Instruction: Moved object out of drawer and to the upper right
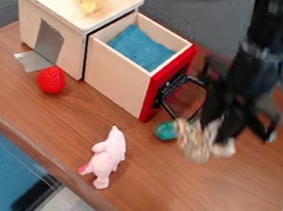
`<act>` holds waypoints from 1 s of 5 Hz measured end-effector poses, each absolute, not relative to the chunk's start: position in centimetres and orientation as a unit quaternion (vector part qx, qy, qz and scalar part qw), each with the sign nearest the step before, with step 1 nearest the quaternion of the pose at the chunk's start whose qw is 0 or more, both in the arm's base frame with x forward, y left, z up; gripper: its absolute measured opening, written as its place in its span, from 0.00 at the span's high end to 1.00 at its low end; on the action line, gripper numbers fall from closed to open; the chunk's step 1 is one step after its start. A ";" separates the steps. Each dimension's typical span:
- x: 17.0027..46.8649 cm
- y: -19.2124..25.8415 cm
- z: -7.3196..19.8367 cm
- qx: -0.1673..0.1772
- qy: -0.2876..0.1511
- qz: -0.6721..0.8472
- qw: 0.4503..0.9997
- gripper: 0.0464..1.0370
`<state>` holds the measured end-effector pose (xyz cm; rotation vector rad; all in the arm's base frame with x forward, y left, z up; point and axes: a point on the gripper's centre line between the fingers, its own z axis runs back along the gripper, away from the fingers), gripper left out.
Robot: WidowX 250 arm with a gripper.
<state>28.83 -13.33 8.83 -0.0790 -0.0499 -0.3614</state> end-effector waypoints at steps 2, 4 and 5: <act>28.0 -16.4 3.4 -0.019 -0.011 -0.219 0.976 0.75; 28.1 -15.7 2.8 -0.018 0.007 -0.172 0.985 0.40; 28.3 -15.3 3.5 -0.009 0.022 -0.140 0.990 0.11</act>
